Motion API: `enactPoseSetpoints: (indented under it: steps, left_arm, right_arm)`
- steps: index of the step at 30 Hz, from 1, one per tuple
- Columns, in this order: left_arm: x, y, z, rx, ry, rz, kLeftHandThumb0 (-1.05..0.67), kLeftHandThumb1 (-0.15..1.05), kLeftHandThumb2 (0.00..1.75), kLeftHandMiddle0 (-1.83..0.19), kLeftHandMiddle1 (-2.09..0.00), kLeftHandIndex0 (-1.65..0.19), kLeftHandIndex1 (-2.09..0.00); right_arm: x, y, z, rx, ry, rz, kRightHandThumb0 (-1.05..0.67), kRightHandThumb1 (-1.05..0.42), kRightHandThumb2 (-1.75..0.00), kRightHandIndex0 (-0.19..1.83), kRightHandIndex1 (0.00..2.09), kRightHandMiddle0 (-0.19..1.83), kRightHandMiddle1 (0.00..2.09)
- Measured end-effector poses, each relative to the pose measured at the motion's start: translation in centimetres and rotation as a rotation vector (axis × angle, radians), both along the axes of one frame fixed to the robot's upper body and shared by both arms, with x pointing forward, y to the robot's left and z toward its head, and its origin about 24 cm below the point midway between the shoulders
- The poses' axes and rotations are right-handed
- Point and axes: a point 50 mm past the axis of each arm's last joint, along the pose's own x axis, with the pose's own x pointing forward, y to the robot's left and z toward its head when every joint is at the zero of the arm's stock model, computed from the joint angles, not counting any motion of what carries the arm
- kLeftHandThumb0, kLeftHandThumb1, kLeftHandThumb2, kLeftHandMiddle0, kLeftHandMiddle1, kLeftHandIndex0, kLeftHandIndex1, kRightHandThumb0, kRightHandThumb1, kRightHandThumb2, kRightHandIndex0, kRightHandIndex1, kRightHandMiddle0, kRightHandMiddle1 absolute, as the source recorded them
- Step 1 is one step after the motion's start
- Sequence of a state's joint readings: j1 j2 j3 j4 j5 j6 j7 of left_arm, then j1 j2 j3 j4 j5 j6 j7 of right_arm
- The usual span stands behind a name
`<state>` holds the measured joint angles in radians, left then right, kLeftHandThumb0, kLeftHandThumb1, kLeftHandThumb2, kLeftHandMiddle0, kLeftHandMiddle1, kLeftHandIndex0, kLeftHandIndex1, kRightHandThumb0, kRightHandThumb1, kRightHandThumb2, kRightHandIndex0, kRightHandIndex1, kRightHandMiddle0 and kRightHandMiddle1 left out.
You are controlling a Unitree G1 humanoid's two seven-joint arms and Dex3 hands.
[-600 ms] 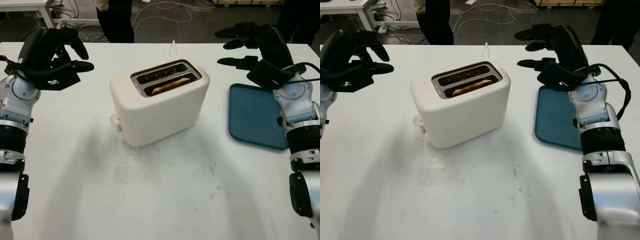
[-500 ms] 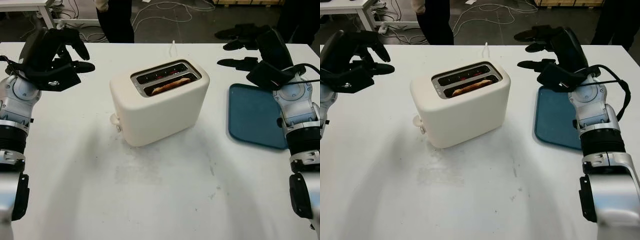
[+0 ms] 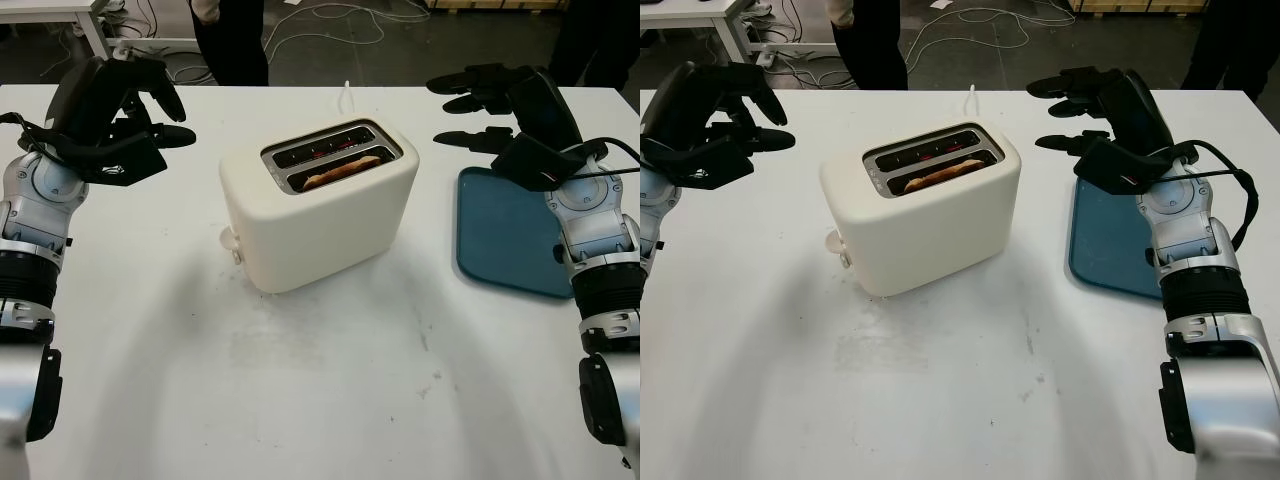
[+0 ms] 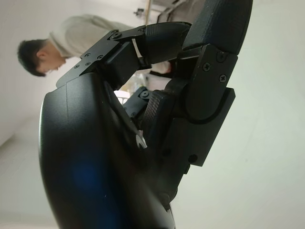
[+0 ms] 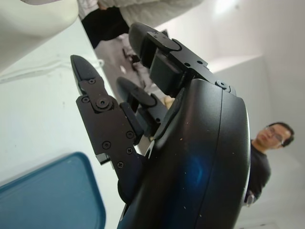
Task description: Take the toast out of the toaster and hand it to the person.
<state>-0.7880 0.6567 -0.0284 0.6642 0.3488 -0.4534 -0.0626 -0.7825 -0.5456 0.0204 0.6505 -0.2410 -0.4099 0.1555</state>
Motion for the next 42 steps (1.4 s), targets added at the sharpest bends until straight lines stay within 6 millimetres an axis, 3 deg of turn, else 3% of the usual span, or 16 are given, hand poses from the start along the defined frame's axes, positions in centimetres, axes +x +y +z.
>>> enactPoseSetpoints:
  steps: [9, 31, 42]
  left_arm:
    - [-0.4, 0.0, -0.2, -0.019, 0.012, 0.0, -1.05, 0.92, 0.07, -0.9, -1.33, -0.77, -1.3]
    - [-0.8, -0.3, -0.5, -0.078, 0.037, -0.019, -1.05, 0.9, 0.0, -0.9, -1.31, -0.79, -1.29]
    - [-1.2, 0.2, -0.7, -0.094, 0.054, 0.023, -1.05, 0.91, 0.04, -0.81, -1.35, -0.69, -1.36]
  right_arm:
    - [-0.3, -0.4, -1.0, 0.004, 0.022, -0.008, -0.24, -0.74, 0.0, 0.91, 0.13, 0.85, 0.0]
    - [-0.7, -0.1, -0.4, 0.005, -0.01, 0.008, -0.17, -0.72, 0.0, 0.93, 0.06, 0.85, 0.01]
    - [-1.0, -0.1, -0.2, 0.021, -0.034, 0.003, -0.27, -0.8, -0.01, 0.89, 0.02, 0.81, 0.0]
